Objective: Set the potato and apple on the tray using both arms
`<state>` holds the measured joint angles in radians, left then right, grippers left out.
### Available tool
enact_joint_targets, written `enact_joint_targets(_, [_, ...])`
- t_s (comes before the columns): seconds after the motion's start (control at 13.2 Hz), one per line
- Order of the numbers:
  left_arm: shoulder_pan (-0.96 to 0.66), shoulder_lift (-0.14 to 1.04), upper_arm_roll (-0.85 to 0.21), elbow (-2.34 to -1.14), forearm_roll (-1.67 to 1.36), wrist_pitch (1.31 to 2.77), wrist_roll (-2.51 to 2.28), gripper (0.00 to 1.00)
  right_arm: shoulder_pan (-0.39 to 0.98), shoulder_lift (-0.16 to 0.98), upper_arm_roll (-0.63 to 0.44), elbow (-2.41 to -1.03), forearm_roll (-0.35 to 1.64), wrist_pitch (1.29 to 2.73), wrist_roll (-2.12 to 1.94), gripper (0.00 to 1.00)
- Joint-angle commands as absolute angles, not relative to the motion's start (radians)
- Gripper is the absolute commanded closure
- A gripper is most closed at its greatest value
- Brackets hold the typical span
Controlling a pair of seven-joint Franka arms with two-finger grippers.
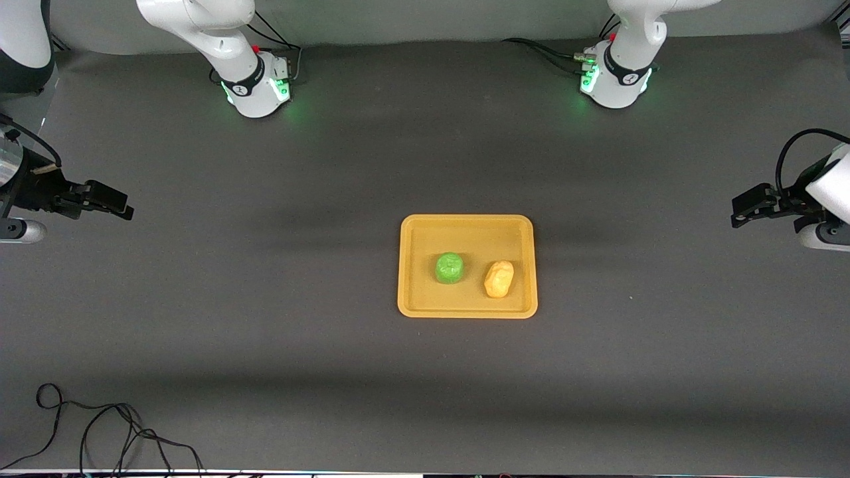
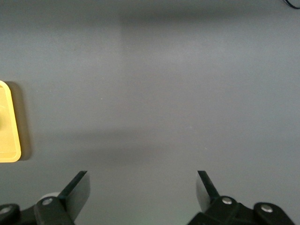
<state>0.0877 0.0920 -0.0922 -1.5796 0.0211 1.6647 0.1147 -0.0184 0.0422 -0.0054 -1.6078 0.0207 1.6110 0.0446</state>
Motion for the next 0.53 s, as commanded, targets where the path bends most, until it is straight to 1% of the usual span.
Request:
enact_joint_targets(0.0, [0.084,0.098,-0.094,-1.551,0.061,1.602,0.132,0.00,-0.017,0.034,0.000,-1.603,0.009,1.606,0.043,0.00])
enact_joint_targets(0.46, [0.092,0.100,-0.095,-1.557,0.057,1.615,0.130,0.00,-0.017,0.032,-0.003,-1.605,0.002,1.585,0.035,0.00])
